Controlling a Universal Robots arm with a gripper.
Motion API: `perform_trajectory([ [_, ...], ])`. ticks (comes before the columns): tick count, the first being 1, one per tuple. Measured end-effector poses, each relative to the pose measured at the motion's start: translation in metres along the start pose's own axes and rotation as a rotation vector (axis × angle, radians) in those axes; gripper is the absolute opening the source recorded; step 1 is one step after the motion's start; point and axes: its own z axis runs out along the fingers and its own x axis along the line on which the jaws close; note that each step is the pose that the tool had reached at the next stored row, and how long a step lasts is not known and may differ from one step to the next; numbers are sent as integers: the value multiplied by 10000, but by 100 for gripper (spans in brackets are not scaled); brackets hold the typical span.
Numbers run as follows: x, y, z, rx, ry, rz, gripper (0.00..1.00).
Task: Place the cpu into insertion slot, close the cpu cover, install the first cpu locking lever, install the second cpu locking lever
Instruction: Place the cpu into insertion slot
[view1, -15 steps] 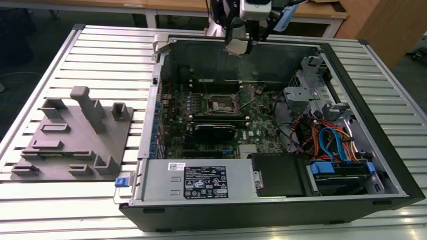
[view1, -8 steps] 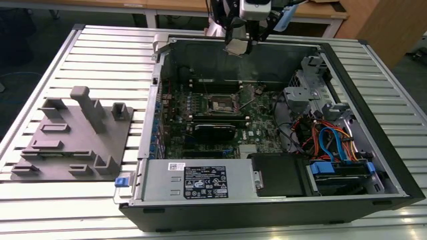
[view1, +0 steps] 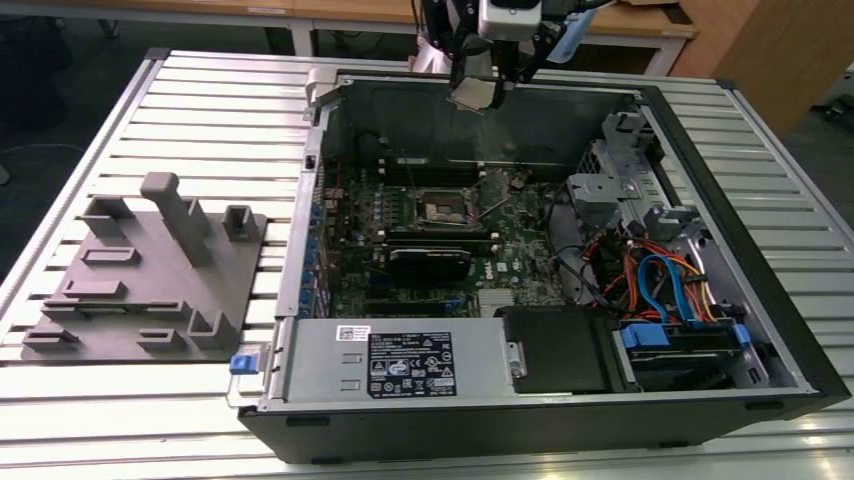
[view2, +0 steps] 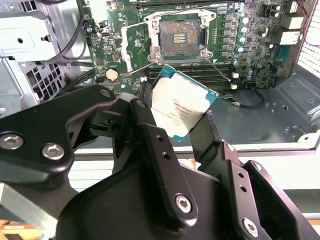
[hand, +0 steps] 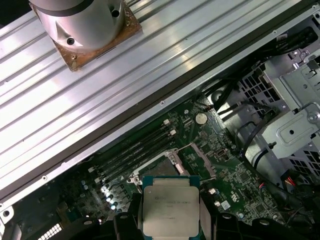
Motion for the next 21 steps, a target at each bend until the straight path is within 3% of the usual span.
perform_trajectory([
  [21, 0, 0, 0, -3, -16, 177, 54],
])
